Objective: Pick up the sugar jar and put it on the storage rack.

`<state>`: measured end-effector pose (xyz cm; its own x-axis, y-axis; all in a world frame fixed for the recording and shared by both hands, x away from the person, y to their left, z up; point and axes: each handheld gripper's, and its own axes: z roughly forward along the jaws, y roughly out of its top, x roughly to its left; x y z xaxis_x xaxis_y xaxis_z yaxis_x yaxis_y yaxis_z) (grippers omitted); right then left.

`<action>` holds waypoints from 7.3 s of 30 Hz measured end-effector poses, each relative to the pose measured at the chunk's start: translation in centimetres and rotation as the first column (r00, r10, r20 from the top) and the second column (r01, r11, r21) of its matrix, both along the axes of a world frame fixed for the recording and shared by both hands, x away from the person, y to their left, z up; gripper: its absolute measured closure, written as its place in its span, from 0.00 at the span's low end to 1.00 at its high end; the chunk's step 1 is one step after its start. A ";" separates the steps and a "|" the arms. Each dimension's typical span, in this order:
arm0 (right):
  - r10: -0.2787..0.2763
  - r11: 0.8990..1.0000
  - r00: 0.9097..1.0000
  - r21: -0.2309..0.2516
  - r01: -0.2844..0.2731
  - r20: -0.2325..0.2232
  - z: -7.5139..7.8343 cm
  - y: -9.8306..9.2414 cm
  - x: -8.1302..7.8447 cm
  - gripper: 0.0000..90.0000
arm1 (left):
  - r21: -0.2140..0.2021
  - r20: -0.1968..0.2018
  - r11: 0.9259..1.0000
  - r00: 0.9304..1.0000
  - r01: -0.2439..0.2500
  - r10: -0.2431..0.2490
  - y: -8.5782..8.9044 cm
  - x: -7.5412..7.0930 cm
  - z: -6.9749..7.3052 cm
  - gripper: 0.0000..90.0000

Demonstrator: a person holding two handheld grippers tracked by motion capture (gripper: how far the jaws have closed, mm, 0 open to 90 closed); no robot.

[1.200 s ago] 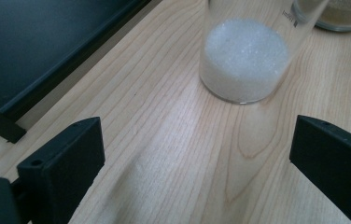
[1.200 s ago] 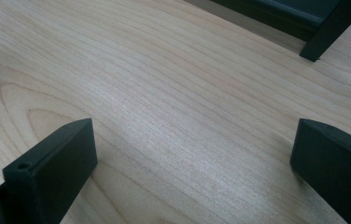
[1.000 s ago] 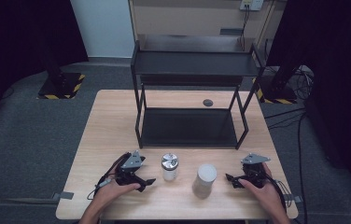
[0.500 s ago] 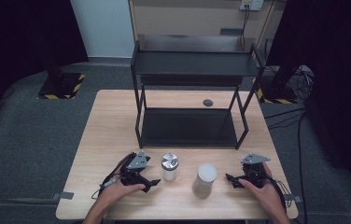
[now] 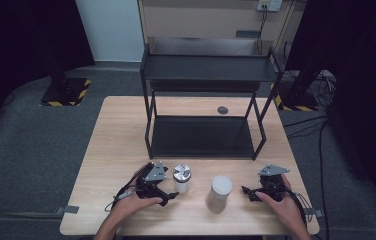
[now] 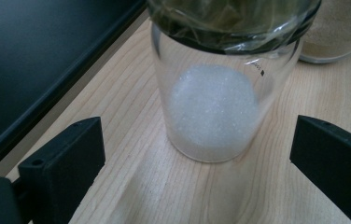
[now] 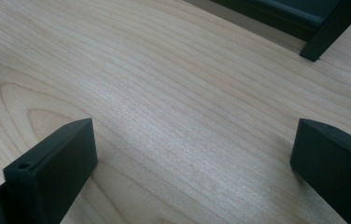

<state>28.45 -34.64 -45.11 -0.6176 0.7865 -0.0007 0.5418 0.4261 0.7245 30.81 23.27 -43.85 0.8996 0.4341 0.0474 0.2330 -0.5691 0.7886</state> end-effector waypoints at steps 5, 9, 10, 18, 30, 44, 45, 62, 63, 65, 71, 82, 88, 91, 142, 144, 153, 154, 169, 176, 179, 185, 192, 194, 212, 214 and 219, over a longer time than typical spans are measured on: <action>0.000 1.000 1.000 0.001 0.000 0.000 0.0 0.0 0.0 0.01 | -0.001 0.002 1.000 1.000 0.002 -0.002 -0.8 0.1 -0.2 0.02; 0.001 1.000 1.000 0.002 -0.001 -0.002 0.0 -0.1 0.0 0.01 | 0.004 -0.001 1.000 1.000 0.010 -0.010 -1.3 0.3 -0.3 0.02; 0.001 1.000 1.000 0.002 -0.001 -0.002 0.0 -0.1 0.0 0.01 | 0.003 -0.002 1.000 1.000 0.010 -0.010 -1.5 0.4 -0.4 0.02; 0.001 1.000 1.000 0.004 -0.001 0.000 0.0 -0.1 0.0 0.01 | -0.003 0.006 1.000 1.000 0.023 -0.023 -2.1 0.6 -0.9 0.07; 0.001 1.000 1.000 0.005 -0.001 0.000 0.0 -0.1 0.0 0.01 | -0.065 0.007 0.997 0.999 0.036 -0.036 -1.8 1.1 -1.8 0.33; 0.003 1.000 1.000 0.003 -0.003 0.002 -0.1 -0.1 -0.1 0.01 | -0.050 0.021 0.998 0.999 0.049 -0.048 -1.0 2.0 -0.2 0.34; 0.003 1.000 1.000 0.003 -0.003 0.002 -0.1 -0.1 -0.1 0.01 | -0.050 0.024 0.997 0.999 0.050 -0.049 -1.0 2.2 -0.1 0.34; 0.003 1.000 1.000 0.004 -0.003 0.002 -0.1 -0.1 -0.1 0.02 | -0.033 0.029 0.998 0.998 0.056 -0.055 -1.4 4.8 2.2 0.34; 0.003 1.000 1.000 0.003 -0.003 0.002 -0.1 -0.1 -0.1 0.02 | -0.033 0.030 0.998 0.998 0.057 -0.056 -1.4 4.9 2.4 0.34; 0.003 1.000 1.000 0.003 -0.003 0.002 -0.1 -0.1 -0.1 0.02 | -0.032 0.034 0.998 0.998 0.059 -0.058 -1.5 5.2 2.7 0.34; 0.003 1.000 1.000 0.003 -0.003 0.002 -0.1 -0.1 -0.1 0.01 | -0.024 0.042 0.997 0.997 0.069 -0.068 -1.9 6.0 3.7 0.34; 0.003 1.000 1.000 0.003 -0.003 0.002 -0.1 -0.1 -0.1 0.01 | -0.018 0.048 0.996 0.995 0.083 -0.082 -2.2 6.9 5.5 0.34; 0.003 1.000 1.000 0.003 -0.003 0.002 -0.1 -0.1 -0.1 0.01 | -0.019 0.065 0.995 0.993 0.101 -0.100 -2.4 7.3 7.1 0.34; 0.003 1.000 1.000 0.003 -0.003 0.002 -0.1 -0.1 -0.1 0.01 | -0.005 0.056 0.995 0.994 0.098 -0.097 -2.5 7.8 8.0 0.34; 0.004 1.000 1.000 0.003 -0.004 0.002 -0.1 -0.1 -0.1 0.01 | -0.030 0.111 0.997 0.991 0.078 -0.074 0.3 11.2 15.1 0.34; 0.003 1.000 1.000 0.004 -0.003 0.001 -0.1 -0.1 -0.1 0.01 | -0.030 0.112 0.996 0.991 0.079 -0.075 0.3 11.2 15.5 0.34; 0.003 1.000 1.000 0.003 -0.003 0.002 -0.1 -0.1 -0.1 0.01 | -0.033 0.118 0.995 0.989 0.090 -0.086 0.0 11.4 17.2 0.34; 0.003 1.000 1.000 0.003 -0.003 0.001 -0.1 -0.1 -0.1 0.01 | -0.042 0.120 0.994 0.989 0.096 -0.091 0.1 11.5 17.3 0.34; 0.004 1.000 1.000 0.003 -0.004 0.002 -0.1 -0.1 -0.1 0.01 | -0.042 0.142 0.994 0.985 0.105 -0.098 -0.1 11.5 19.7 0.34; 0.003 1.000 1.000 0.003 -0.003 0.001 -0.1 -0.1 -0.1 0.01 | -0.031 0.148 0.993 0.983 0.114 -0.108 -0.6 11.4 21.3 0.34; 0.003 1.000 1.000 0.003 -0.003 0.001 -0.1 -0.1 -0.1 0.01 | -0.028 0.153 0.994 0.983 0.110 -0.104 -0.8 11.3 22.0 0.34; 0.003 1.000 1.000 0.003 -0.003 0.001 -0.1 -0.1 -0.1 0.01 | -0.024 0.161 0.995 0.982 0.102 -0.097 -1.1 11.0 23.6 0.34; 0.002 1.000 1.000 0.004 -0.002 0.001 -0.1 -0.1 -0.1 0.01 | -0.040 0.173 0.995 0.982 0.090 -0.082 -1.1 10.6 25.1 0.34; 0.002 1.000 1.000 0.004 -0.002 0.001 -0.1 -0.1 -0.1 0.01 | -0.041 0.174 0.995 0.982 0.088 -0.079 -1.1 10.6 25.5 0.34; 0.003 1.000 1.000 0.003 -0.003 0.003 -0.1 -0.1 -0.1 0.01 | -0.032 0.186 0.999 0.982 0.015 -0.008 -2.1 10.1 29.1 0.34; 0.003 1.000 1.000 0.003 -0.003 0.003 -0.1 -0.1 -0.1 0.01 | -0.037 0.186 0.999 0.983 0.005 0.002 -2.2 10.1 29.2 0.34; 0.003 1.000 1.000 0.004 -0.003 0.003 -0.1 -0.1 -0.1 0.01 | -0.053 0.193 0.998 0.981 -0.016 0.026 -2.5 10.1 29.5 0.34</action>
<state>28.39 -34.74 -45.19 -0.6201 0.7845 0.0000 0.5380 0.4252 0.7278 40.93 20.78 -14.31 0.8662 0.4594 0.1965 0.0852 -0.5233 0.8479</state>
